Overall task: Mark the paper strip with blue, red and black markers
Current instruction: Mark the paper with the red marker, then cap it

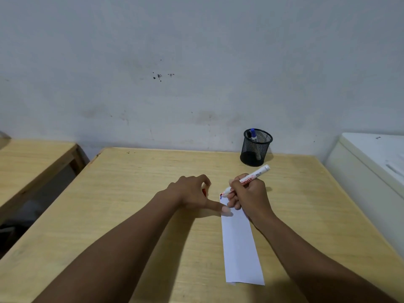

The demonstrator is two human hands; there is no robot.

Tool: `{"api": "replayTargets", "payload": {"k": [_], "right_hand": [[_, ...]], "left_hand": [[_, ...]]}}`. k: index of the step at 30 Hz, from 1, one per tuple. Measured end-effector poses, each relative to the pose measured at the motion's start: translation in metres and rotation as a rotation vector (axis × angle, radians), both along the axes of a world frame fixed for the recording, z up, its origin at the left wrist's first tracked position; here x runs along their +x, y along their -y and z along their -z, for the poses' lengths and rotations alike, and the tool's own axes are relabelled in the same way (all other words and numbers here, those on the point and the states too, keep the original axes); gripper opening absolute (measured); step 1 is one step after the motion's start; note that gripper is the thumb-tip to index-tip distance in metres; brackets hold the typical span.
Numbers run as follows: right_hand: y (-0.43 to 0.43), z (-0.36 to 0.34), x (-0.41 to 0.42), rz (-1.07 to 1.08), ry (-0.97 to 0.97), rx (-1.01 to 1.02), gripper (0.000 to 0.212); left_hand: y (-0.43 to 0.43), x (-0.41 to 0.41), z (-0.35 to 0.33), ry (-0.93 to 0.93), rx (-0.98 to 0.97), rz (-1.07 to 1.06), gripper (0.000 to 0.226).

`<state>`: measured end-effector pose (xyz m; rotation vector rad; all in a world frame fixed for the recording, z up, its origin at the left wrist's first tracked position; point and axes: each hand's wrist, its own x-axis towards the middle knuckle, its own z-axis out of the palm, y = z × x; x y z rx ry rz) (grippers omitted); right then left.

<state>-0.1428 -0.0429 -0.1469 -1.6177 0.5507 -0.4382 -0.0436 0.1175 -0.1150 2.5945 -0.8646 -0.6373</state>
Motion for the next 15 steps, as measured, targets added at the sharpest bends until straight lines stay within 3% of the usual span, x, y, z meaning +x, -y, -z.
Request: {"api": "replayTargets", "payload": {"k": [6, 15], "right_hand": [[0.0014, -0.0001, -0.004, 0.002, 0.014, -0.032, 0.017], [-0.0059, 0.0059, -0.0075, 0.049, -0.054, -0.31, 0.011]], "left_hand": [[0.0053, -0.0073, 0.0074, 0.126, 0.075, -0.042, 0.115], [0.0086, -0.0109, 0.01, 0.121, 0.114, -0.056, 0.114]]}}
